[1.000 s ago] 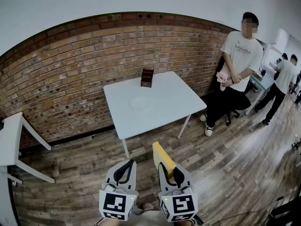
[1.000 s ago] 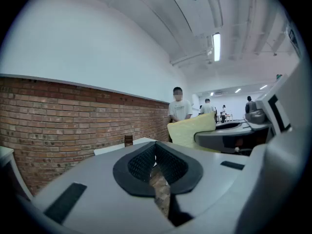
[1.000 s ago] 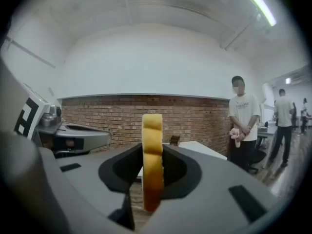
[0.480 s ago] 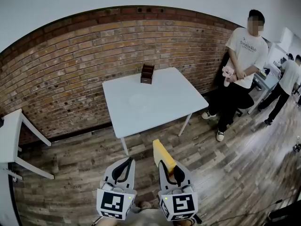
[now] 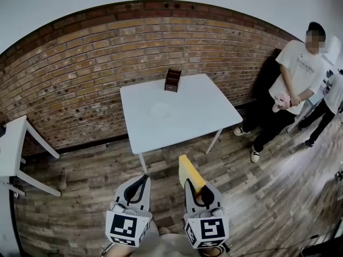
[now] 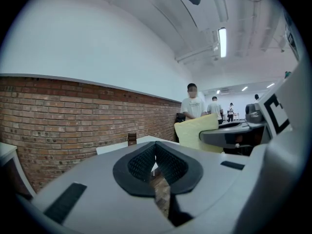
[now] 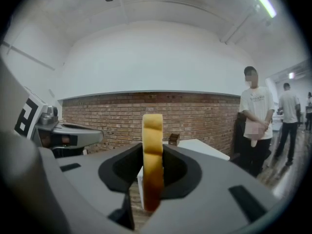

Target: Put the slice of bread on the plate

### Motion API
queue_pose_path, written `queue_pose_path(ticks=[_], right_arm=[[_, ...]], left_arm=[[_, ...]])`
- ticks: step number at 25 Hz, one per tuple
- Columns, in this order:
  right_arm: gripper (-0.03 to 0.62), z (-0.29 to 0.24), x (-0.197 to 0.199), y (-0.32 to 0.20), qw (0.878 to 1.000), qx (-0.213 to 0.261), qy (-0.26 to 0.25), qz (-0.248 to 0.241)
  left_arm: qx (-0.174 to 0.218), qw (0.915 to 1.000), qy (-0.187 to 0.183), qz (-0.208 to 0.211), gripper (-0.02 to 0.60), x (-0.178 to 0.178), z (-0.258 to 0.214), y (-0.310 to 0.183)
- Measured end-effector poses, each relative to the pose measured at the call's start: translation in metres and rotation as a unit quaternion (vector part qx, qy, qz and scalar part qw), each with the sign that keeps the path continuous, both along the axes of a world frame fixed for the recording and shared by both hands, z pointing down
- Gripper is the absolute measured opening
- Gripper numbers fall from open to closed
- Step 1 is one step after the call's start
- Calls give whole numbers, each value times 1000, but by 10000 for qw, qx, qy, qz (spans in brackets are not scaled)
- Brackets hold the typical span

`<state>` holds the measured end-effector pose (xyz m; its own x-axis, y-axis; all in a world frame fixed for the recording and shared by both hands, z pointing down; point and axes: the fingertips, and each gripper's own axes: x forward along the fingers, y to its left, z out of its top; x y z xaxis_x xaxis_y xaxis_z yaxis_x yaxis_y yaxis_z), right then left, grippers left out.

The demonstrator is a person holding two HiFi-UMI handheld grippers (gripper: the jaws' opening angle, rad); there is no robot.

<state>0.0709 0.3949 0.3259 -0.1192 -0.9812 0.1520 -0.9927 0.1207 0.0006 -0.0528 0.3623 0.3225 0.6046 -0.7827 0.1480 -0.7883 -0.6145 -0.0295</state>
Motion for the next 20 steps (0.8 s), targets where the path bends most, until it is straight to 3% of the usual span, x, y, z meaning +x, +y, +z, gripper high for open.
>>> queue_pose_path(ticks=[11,20], right_arm=[[100,4,8,-33,10000,-11,55,45],[100,0,15,-99,9996,65,171,204]], left_arm=[[47,10000,-13,36,9,3,3,-37],[128,9997,-19,229,9,13,3,-105]])
